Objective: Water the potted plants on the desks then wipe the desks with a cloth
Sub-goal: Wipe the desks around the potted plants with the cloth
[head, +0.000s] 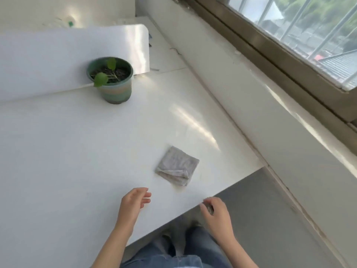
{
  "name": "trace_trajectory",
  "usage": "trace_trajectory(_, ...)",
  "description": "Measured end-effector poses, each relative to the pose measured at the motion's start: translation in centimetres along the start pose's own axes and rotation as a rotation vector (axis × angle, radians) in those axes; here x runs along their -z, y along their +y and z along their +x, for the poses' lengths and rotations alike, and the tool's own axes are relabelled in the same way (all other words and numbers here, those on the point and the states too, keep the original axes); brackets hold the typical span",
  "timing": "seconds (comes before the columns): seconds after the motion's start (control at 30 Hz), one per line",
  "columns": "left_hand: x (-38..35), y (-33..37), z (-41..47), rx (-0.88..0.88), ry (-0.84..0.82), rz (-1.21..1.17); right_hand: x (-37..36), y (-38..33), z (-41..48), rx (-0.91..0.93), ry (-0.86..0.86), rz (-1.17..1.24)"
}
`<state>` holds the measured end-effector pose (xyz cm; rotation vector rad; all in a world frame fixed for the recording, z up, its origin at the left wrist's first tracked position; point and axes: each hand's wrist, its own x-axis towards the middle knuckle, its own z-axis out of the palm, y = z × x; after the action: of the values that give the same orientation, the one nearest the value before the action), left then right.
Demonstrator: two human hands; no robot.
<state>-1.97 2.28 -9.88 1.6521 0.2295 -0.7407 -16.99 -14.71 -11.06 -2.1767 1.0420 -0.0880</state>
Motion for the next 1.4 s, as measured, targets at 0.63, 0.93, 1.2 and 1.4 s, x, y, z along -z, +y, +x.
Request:
trace_trajectory(0.63,-3.7,-0.5,0.1,-0.021,0.602,-0.059,-2.5,-4.6,13.6,0.951,-0.268,-0.56)
trace_trajectory(0.93,-4.0,0.2,2.0,-0.037,0.818,0.126,-1.4,-6.4,17.5,0.789,-0.382,-0.274)
trace_trajectory(1.2,0.8,1.8,6.4,-0.031,0.92,0.58,6.1,-9.4,23.2,0.371,-0.155,0.431)
trace_trajectory(1.4,4.4,2.1,8.8,0.06,0.836,0.892,2.4,-6.8,27.3,0.485,-0.407,-0.342)
